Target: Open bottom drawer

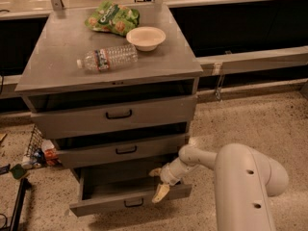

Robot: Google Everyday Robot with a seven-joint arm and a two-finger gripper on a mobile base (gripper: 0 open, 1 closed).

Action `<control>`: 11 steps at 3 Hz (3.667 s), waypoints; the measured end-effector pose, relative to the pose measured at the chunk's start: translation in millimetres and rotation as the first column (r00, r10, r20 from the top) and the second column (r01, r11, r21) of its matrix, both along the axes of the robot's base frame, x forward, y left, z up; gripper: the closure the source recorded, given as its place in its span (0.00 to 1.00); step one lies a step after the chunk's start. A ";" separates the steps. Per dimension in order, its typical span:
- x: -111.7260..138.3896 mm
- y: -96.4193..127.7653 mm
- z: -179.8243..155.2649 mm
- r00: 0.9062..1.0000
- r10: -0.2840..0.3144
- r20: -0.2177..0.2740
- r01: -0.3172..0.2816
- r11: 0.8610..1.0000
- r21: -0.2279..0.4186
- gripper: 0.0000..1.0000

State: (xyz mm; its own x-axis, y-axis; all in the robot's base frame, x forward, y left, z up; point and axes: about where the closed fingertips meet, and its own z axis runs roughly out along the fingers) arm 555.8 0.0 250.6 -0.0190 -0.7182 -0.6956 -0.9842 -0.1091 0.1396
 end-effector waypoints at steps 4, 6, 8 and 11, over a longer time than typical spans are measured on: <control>64.1 -23.7 -16.4 0.964 -0.193 0.181 0.203 0.979 -0.036 0.81; 75.4 -14.7 -65.2 0.961 -0.217 0.170 0.218 0.976 0.012 1.00; 46.6 -4.2 -99.7 0.987 -0.134 0.084 0.133 0.991 0.012 1.00; 7.7 11.2 -104.5 0.998 -0.057 -0.006 0.057 0.998 0.005 1.00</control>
Offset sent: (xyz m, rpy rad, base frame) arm 0.0545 -0.0289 0.0066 -0.0729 -0.1755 -0.1208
